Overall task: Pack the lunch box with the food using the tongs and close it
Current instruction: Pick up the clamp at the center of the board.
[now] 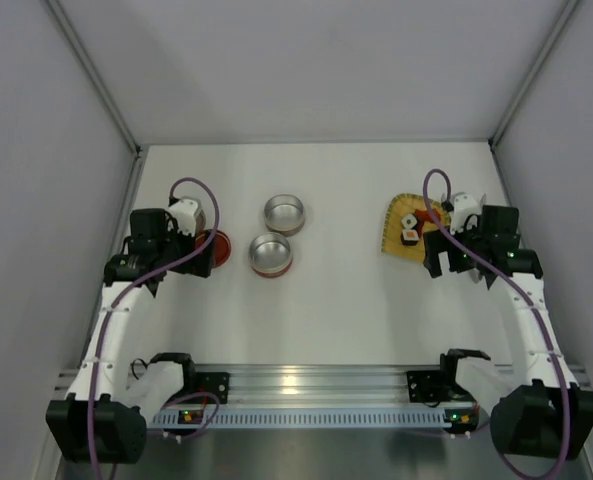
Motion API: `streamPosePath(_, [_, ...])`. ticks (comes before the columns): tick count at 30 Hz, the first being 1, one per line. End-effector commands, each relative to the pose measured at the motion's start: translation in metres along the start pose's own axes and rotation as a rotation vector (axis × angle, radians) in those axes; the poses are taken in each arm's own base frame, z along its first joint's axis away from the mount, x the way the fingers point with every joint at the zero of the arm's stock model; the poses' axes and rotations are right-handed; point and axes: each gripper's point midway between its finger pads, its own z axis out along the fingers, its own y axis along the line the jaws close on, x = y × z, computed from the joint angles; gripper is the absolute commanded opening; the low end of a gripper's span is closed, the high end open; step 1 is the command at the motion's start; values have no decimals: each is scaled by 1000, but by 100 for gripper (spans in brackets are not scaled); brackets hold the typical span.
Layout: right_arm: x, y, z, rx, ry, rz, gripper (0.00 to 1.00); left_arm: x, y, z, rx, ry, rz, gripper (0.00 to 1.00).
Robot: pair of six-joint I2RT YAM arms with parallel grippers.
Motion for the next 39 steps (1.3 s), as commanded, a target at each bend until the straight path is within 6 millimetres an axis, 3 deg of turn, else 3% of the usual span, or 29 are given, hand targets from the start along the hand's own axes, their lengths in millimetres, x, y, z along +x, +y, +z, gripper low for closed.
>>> streamPosePath(1, [-11,-7,-6,16,-6,13,99,-24,1,-18,-20,-103,32,98])
streamPosePath(6, [-3,-30,-5,24,46,102,99,-26,3,-22,-29,-102,61,98])
streamPosePath(9, [7,-60,-10,83,80,151,99,-24,7,-20,-45,-85,68,98])
streamPosePath(12, [31,-97,-15,159,170,216,99,-24,6,-20,-35,-88,80,98])
streamPosePath(16, [51,-122,-16,177,266,237,99,-25,4,-14,-16,-85,87,98])
streamPosePath(23, [75,-136,-3,146,427,263,99,-25,4,1,9,-64,122,98])
streamPosePath(30, [92,-140,28,109,488,312,100,-25,10,13,-4,-80,172,98])
streamPosePath(39, [73,-139,74,162,444,268,99,-14,16,38,-12,-44,165,98])
